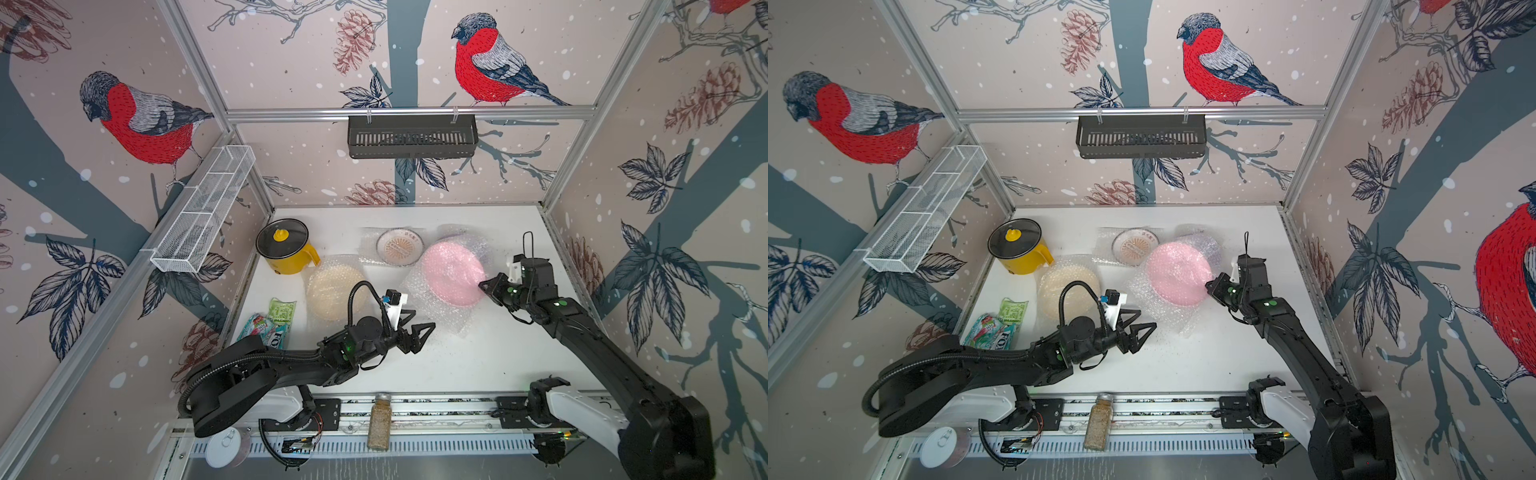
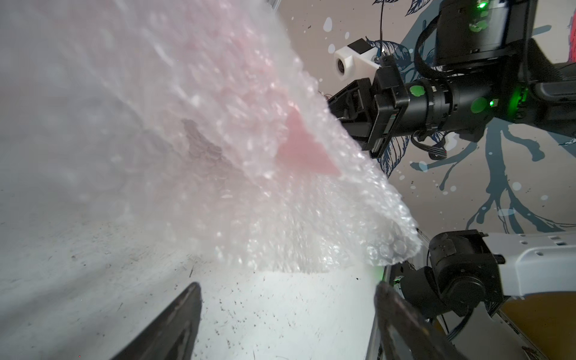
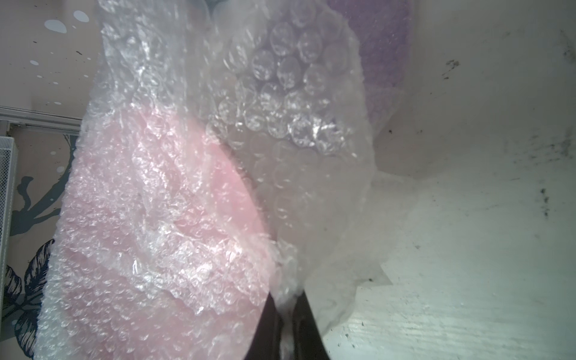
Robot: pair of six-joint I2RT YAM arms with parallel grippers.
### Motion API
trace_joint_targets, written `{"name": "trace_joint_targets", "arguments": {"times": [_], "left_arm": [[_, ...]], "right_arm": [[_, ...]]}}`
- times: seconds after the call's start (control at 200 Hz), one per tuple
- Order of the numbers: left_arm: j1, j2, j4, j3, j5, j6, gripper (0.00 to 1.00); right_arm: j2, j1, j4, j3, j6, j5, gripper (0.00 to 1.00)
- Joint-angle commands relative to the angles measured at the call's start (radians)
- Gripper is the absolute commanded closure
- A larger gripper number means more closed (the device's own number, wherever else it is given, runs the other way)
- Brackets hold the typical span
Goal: Unpack dinner plates from bubble wrap
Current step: Unwrap the bubble wrap at the center of the board.
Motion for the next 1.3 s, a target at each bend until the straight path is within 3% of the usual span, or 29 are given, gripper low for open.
{"name": "trace_joint_targets", "arguments": {"times": [0.0,0.37,0.525,1.296], "left_arm": [[-0.001,0.032,0.059,0.038,-0.053,-0.015,0.20],[-0.001,0.098,0.028,0.082,-0.102,-0.062,0.39],[-0.001,0.107,0.005,0.100,-0.094,-0.065,0.41],[-0.001,0.168,0.087,0.100,0.004,-0.115,0.22]], "right_arm": [[-0.009,-0.002,0.037,0.000,0.015,-0.034,0.91],[-0.016,-0.038,0.038,-0.002,0.015,-0.076,0.91],[-0.015,-0.055,0.044,-0.006,0.017,-0.100,0.91],[-0.015,-0.133,0.057,-0.014,0.022,-0.161,0.91]]}}
